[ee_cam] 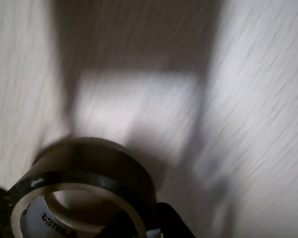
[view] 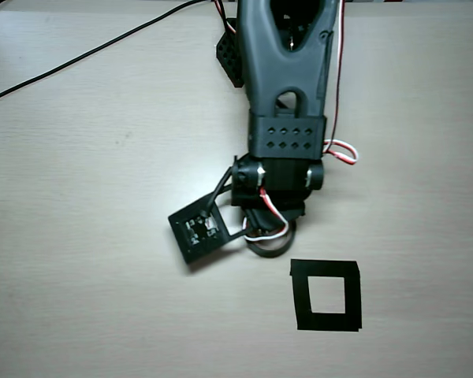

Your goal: Grasp a tape and put it in the target area.

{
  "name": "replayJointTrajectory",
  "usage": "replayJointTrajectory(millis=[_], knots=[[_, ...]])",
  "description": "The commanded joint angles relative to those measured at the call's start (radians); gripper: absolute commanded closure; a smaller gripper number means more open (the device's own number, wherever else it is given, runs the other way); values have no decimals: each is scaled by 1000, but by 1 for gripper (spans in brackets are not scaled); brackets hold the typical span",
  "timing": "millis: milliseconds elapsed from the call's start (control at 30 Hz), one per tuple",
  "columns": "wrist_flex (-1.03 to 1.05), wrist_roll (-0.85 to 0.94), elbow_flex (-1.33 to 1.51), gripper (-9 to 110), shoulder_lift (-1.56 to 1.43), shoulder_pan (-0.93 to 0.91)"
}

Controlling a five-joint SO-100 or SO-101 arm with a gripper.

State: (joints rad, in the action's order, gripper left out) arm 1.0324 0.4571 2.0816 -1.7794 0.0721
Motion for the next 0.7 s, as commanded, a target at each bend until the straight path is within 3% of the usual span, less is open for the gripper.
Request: replayJointTrajectory(millis=[0, 267, 667], knots=[[61, 14, -114, 101, -32, 41], [261, 20, -541, 101, 216, 141], [322, 31, -831, 101, 471, 224]])
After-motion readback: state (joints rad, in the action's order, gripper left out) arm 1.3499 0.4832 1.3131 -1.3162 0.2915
